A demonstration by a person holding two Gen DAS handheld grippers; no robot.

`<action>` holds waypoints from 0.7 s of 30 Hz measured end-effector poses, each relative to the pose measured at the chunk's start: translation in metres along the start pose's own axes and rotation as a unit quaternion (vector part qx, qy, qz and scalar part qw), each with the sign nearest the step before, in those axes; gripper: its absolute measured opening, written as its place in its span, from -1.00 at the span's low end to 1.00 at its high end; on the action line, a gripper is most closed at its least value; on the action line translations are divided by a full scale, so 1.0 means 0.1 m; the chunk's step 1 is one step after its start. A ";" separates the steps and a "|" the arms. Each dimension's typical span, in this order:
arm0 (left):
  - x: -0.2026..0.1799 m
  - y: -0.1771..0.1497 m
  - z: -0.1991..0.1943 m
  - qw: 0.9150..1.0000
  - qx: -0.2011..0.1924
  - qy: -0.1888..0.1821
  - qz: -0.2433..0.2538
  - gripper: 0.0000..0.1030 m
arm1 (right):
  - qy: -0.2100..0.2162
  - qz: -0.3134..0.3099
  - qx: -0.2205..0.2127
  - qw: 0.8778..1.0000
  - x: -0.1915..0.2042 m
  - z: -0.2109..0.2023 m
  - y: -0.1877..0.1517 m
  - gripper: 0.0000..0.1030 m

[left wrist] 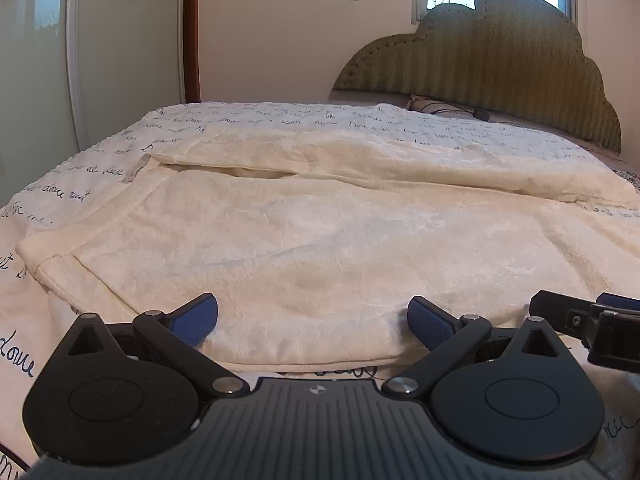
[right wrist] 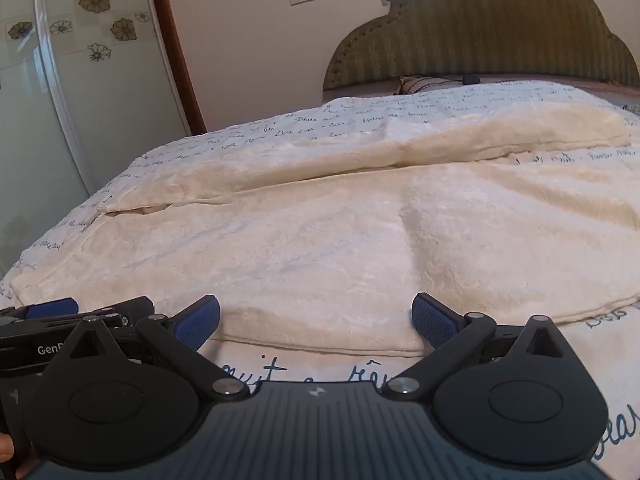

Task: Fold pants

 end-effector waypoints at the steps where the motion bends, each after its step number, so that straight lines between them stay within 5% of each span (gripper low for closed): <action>1: 0.00 0.00 0.01 1.000 0.002 0.002 0.001 1.00 | 0.002 0.004 0.001 1.000 -0.01 0.00 0.00 1.00; 21: 0.00 -0.03 0.06 1.000 0.011 0.009 0.010 1.00 | -0.011 -0.013 0.022 1.000 0.02 0.09 -0.04 1.00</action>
Point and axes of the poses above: each gripper's, at about its wrist camera, not at the fingertips, and z roughly the way its jaws point, x to its left, y to its top, the point moved 6 cm from there along z, roughly the way its jaws point, and after that the axes turned 9 degrees about -y, right-handed, at the moved point
